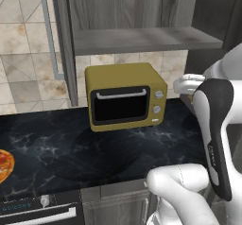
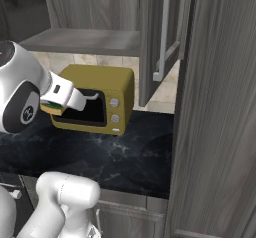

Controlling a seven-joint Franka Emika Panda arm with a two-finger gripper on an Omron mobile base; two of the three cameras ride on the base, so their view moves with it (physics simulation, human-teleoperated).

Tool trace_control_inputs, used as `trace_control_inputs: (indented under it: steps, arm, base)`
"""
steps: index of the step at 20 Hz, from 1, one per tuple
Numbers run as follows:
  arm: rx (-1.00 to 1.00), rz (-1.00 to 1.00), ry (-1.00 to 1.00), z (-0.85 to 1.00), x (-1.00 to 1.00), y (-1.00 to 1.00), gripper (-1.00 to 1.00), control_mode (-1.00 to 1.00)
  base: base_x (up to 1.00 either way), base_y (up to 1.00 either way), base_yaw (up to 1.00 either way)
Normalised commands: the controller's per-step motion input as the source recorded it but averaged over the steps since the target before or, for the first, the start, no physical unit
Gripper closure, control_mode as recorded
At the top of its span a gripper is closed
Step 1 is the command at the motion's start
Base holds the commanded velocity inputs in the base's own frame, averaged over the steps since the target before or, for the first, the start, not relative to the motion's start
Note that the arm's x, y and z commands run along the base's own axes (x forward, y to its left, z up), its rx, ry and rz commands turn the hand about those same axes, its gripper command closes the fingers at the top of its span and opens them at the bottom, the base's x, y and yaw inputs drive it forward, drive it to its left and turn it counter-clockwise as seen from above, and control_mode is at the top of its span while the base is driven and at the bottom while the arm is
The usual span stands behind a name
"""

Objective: Open the cabinet. Pick the sponge and place it next to the sink. Then close the cabinet.

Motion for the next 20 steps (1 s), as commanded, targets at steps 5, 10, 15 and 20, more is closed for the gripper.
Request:
trace_control_inputs:
  steps: [5, 10, 15, 20]
  arm:
    - [0.0, 0.0, 0.03, 0.0, 0.0, 0.0, 1.0, -1.0]
    - [0.0, 0.0, 0.0, 0.0, 0.0, 0.0, 1.0, -1.0]
    - [0.0, 0.0, 0.0, 0.0, 0.0, 0.01, 1.0, 1.0]
    - [0.0, 0.0, 0.0, 0.0, 0.0, 0.0, 1.0, 1.0]
  base:
    - [0.0, 0.0, 0.0]
    - [0.0, 0.0, 0.0]
    - [-0.31, 0.06, 0.0]
    - [-0.82, 0.17, 0.0]
